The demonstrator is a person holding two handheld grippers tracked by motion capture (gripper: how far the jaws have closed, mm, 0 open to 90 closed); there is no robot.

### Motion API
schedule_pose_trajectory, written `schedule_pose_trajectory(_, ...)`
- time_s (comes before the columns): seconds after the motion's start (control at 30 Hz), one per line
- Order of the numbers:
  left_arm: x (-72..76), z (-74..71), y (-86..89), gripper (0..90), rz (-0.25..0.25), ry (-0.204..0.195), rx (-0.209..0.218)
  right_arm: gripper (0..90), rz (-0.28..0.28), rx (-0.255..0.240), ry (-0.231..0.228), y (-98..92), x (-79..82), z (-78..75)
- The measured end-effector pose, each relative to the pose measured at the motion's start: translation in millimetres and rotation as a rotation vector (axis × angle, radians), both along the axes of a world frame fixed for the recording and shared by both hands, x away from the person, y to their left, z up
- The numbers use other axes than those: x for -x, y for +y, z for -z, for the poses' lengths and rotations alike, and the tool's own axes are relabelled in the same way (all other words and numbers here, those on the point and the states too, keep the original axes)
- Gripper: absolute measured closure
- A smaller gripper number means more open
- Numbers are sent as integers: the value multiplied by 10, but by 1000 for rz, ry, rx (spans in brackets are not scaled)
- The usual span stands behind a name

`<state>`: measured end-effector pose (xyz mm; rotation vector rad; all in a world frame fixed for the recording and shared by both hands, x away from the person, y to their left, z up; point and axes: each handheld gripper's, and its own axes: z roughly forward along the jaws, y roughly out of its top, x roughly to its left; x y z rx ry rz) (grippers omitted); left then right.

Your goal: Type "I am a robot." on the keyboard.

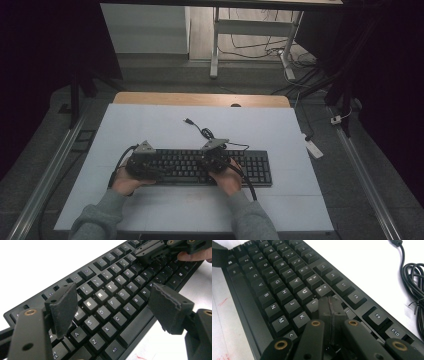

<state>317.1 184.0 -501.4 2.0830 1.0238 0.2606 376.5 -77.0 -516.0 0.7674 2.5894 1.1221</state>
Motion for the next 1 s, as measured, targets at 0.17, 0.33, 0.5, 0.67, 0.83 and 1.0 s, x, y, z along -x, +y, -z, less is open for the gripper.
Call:
schedule_pose_trajectory(0.17,0,1,2,239,-5,-1,3,893,-4,-37,-19,-29,28,-66)
schedule_pose_trajectory(0.33,0,1,5,237,-6,-2,3,836,1,-54,-24,-116,81,-128)
schedule_pose_trajectory(0.5,-2,0,14,237,-14,-2,1,727,11,-70,-42,-249,147,-162)
schedule_pose_trajectory(0.67,-6,1,16,238,-24,-2,4,632,24,-79,-61,-426,239,-199)
schedule_pose_trajectory(0.83,-13,-1,23,240,-38,5,10,574,51,-105,-75,-666,321,-239)
schedule_pose_trajectory(1.0,-16,-7,40,254,-47,8,29,545,60,-112,-90,-853,401,-253)
